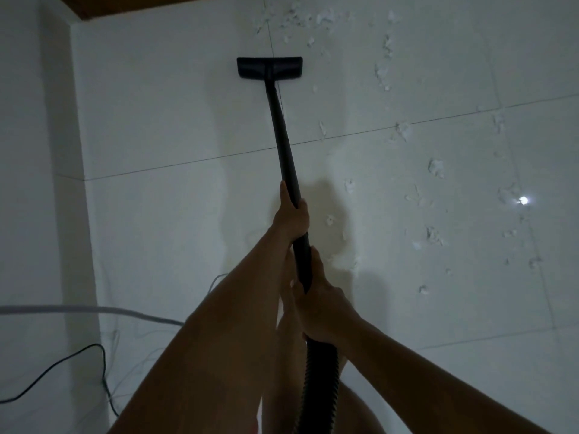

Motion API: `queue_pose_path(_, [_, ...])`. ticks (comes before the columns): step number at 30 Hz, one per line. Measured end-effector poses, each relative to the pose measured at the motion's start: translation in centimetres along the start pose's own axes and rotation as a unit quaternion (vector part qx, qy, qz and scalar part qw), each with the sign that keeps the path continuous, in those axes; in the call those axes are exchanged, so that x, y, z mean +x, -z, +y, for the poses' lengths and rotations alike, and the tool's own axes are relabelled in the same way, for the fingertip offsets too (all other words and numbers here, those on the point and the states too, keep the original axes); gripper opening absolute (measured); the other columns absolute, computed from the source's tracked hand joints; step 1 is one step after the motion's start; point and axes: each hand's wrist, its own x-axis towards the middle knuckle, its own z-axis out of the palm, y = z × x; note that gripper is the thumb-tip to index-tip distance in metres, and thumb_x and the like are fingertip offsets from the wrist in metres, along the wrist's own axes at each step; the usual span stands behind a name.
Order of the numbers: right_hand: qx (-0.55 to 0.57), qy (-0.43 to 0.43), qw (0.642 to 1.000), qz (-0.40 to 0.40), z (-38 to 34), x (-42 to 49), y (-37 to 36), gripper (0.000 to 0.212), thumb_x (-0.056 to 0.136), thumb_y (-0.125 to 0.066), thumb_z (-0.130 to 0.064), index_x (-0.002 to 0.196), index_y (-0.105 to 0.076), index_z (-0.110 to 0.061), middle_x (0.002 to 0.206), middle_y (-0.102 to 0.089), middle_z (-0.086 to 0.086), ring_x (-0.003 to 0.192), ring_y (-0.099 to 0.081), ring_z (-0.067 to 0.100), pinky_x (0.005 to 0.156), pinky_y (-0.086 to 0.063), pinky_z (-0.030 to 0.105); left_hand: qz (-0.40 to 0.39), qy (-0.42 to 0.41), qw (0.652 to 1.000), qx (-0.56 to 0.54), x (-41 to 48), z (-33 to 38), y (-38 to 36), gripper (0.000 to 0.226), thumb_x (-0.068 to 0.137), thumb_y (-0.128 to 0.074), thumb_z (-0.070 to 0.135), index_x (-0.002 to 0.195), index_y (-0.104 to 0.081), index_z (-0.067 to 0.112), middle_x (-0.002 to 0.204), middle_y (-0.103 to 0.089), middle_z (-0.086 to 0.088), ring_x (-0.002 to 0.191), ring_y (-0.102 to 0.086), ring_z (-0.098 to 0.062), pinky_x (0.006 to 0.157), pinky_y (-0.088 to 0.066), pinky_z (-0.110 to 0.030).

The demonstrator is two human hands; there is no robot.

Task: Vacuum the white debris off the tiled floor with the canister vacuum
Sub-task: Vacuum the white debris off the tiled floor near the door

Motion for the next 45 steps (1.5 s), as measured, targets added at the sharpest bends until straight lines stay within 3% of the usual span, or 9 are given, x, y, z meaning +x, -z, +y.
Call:
queue_pose_path(5, [0.008, 0.008, 1.0, -0.003, -2.1, 1.8, 0.6, 0.072, 0.11, -0.035, -0.044, 0.156, 0.02, -0.053, 0.103, -0.068, 0.01, 0.065, -0.066, 0.021, 0.053, -0.053, 0.03, -0.002, -0.001, 1.0, 0.001, 2.2, 1.1, 1.4, 0.067, 0.107, -0.031, 0.035, 0.156, 0.014, 0.035, 0.145, -0.046, -0.012, 0.071, -0.052, -0.009, 0.074, -0.044, -0.031])
queue_pose_path(9, [0.012, 0.009, 1.0, -0.004, -4.6, 3.5, 1.4, 0.073, 0.11, -0.036, -0.041, 0.156, 0.02, -0.052, 0.119, -0.067, 0.013, 0.063, -0.065, 0.018, 0.045, -0.049, 0.026, 0.002, -0.003, 1.0, 0.003, 4.5, 2.8, 3.0, 0.066, 0.107, -0.031, 0.036, 0.155, 0.014, 0.036, 0.147, -0.045, -0.012, 0.071, -0.05, -0.008, 0.077, -0.042, -0.03])
queue_pose_path(18, [-0.016, 0.016, 1.0, 0.005, -9.1, 5.6, 3.1, 0.076, 0.11, -0.037, -0.041, 0.157, 0.022, -0.05, 0.113, -0.068, 0.015, 0.078, -0.074, 0.03, 0.071, -0.065, 0.044, 0.003, -0.002, 1.0, -0.003, 8.0, 5.9, 5.4, 0.065, 0.107, -0.03, 0.036, 0.155, 0.014, 0.037, 0.14, -0.049, -0.014, 0.072, -0.051, -0.011, 0.075, -0.043, -0.031])
queue_pose_path(25, [-0.013, 0.002, 1.0, -0.007, -9.8, 4.3, 3.9, 0.075, 0.11, -0.037, -0.04, 0.157, 0.02, -0.05, 0.114, -0.068, 0.016, 0.075, -0.073, 0.028, 0.064, -0.062, 0.038, 0.002, 0.002, 1.0, -0.018, 7.2, 6.4, 5.5, 0.066, 0.107, -0.031, 0.035, 0.155, 0.014, 0.037, 0.14, -0.048, -0.013, 0.074, -0.052, -0.012, 0.075, -0.045, -0.033])
queue_pose_path(31, [-0.001, 0.008, 1.0, -0.007, -9.8, 4.2, 4.1, 0.075, 0.11, -0.038, -0.038, 0.157, 0.019, -0.05, 0.113, -0.067, 0.015, 0.071, -0.07, 0.027, 0.062, -0.062, 0.037, 0.003, 0.006, 1.0, -0.025, 6.7, 7.0, 5.6, 0.065, 0.107, -0.031, 0.034, 0.156, 0.013, 0.036, 0.14, -0.048, -0.013, 0.072, -0.05, -0.011, 0.055, -0.039, -0.025])
queue_pose_path(37, [-0.006, 0.012, 1.0, -0.011, -8.6, 3.2, 3.7, 0.073, 0.11, -0.037, -0.041, 0.158, 0.018, -0.05, 0.109, -0.069, 0.015, 0.062, -0.067, 0.022, 0.051, -0.057, 0.032, 0.004, 0.012, 1.0, -0.018, 5.7, 6.0, 4.9, 0.066, 0.107, -0.031, 0.035, 0.155, 0.013, 0.038, 0.141, -0.049, -0.011, 0.073, -0.054, -0.013, 0.06, -0.042, -0.027])
queue_pose_path(41, [-0.013, 0.013, 1.0, -0.012, -8.7, 3.5, 4.4, 0.073, 0.111, -0.035, -0.04, 0.158, 0.02, -0.048, 0.109, -0.066, 0.012, 0.059, -0.064, 0.018, 0.047, -0.051, 0.027, 0.005, 0.012, 1.0, -0.023, 6.3, 6.3, 4.6, 0.066, 0.106, -0.031, 0.035, 0.155, 0.013, 0.037, 0.139, -0.05, -0.013, 0.073, -0.054, -0.014, 0.072, -0.045, -0.031])
queue_pose_path(45, [-0.014, 0.018, 1.0, -0.012, -9.2, 4.7, 4.7, 0.074, 0.111, -0.035, -0.04, 0.159, 0.021, -0.046, 0.115, -0.068, 0.014, 0.06, -0.063, 0.017, 0.045, -0.049, 0.025, 0.005, 0.008, 0.999, -0.031, 7.6, 6.9, 4.9, 0.065, 0.107, -0.031, 0.034, 0.155, 0.013, 0.038, 0.137, -0.05, -0.011, 0.073, -0.054, -0.013, 0.061, -0.044, -0.028])
